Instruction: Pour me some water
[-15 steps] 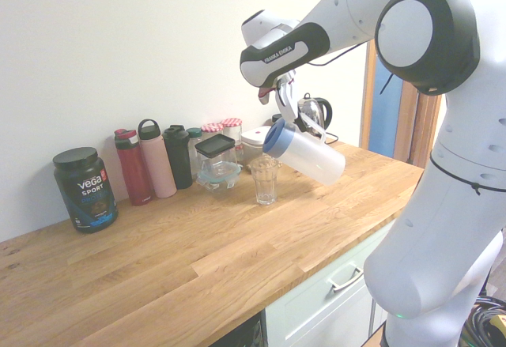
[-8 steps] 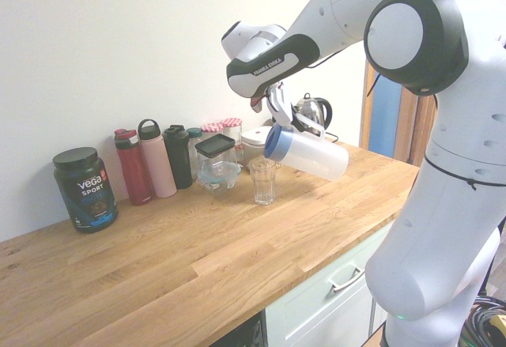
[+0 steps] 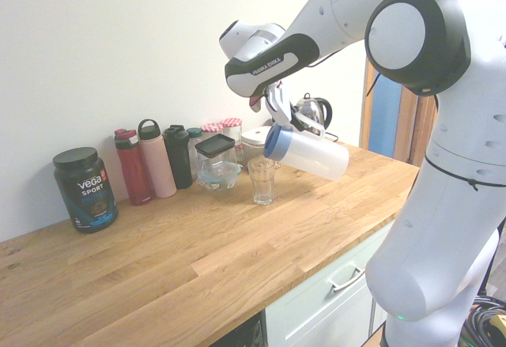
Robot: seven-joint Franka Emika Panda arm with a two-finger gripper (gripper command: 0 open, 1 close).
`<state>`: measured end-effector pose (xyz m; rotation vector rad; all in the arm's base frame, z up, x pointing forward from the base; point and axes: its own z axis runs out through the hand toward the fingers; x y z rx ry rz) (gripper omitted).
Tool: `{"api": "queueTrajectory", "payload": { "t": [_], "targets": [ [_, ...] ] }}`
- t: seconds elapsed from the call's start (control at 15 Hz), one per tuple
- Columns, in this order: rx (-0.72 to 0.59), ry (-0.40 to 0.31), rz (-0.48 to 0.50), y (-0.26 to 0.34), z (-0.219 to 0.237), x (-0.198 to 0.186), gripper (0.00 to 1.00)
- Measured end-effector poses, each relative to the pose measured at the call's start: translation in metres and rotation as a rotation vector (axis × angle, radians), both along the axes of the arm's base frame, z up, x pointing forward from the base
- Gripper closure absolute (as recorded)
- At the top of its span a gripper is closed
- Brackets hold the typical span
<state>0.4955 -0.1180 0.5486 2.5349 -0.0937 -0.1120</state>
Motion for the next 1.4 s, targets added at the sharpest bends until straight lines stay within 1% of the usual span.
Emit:
{"api": "queueTrajectory", "payload": {
  "t": [0.2, 0.47, 0.8, 1.0, 1.2, 1.4],
  "targets": [
    [0.111, -0.127, -0.049, -0.024, 0.026, -0.021, 1.0],
    [0.265, -0.271, -0.156, -0.048, 0.05, -0.073, 1.0],
    [0.424, -0.384, -0.361, -0.072, 0.028, -0.15, 1.0],
    [0.494, -0.461, -0.481, -0.061, 0.013, -0.194, 1.0],
    [0.541, -0.573, -0.569, -0.037, 0.006, -0.216, 1.0],
    [0.56, -0.686, -0.631, -0.012, 0.0, -0.235, 1.0]
  ]
}}
